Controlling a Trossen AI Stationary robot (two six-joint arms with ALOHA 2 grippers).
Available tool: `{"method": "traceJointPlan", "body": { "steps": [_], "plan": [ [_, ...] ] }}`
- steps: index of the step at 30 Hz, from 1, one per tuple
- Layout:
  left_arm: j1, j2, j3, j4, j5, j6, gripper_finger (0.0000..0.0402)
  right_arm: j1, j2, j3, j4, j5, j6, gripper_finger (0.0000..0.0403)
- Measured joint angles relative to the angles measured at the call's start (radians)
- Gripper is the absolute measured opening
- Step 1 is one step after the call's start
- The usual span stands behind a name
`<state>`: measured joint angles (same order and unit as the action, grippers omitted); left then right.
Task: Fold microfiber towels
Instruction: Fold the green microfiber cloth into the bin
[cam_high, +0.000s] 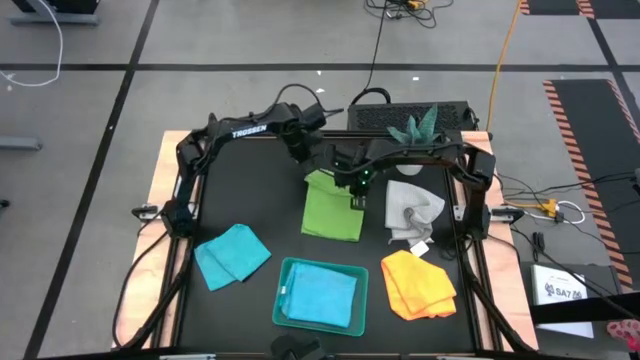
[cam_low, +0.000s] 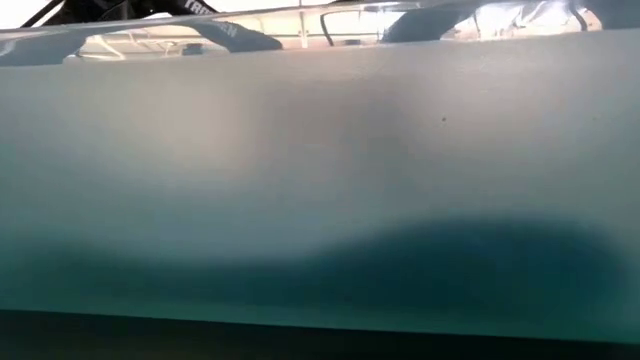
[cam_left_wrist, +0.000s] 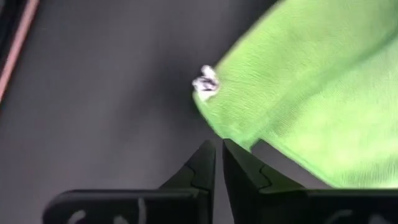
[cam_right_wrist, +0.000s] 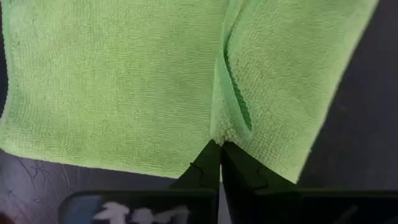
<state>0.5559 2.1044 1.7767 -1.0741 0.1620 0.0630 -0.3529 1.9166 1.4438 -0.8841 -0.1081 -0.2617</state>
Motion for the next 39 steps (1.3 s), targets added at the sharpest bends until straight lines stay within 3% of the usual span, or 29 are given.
{"method": "traceJointPlan", "body": {
  "steps": [5,14,19,27,30,34,39],
  "plan": [
    [-0.045,0.000,0.000,-0.048,0.001,0.113,0.0057,-0.025,-0.023,0.000,0.000,0.000,0.014,0.0000],
    [-0.106,0.000,-0.028,-0.025,-0.114,0.324,0.0128,-0.036,-0.051,-0.009,-0.009,0.000,0.017,0.0000],
    [-0.105,0.000,-0.073,-0.022,-0.264,0.304,0.0160,-0.039,-0.050,-0.009,-0.014,0.000,0.017,0.0000],
    [-0.101,0.000,-0.176,0.040,-0.253,0.290,0.0170,-0.040,-0.050,-0.009,-0.010,0.000,0.014,0.0000],
    [-0.097,0.000,-0.183,0.025,-0.263,0.161,0.0169,-0.041,-0.050,-0.009,-0.015,0.000,0.014,0.0000],
    [-0.046,-0.003,-0.183,0.021,-0.126,0.000,0.0141,-0.040,-0.050,-0.009,-0.016,0.000,0.014,0.0000],
    [0.031,-0.007,-0.183,0.038,0.091,-0.086,0.0091,-0.040,-0.050,-0.009,-0.025,0.000,0.014,0.0000]
  ]
}}
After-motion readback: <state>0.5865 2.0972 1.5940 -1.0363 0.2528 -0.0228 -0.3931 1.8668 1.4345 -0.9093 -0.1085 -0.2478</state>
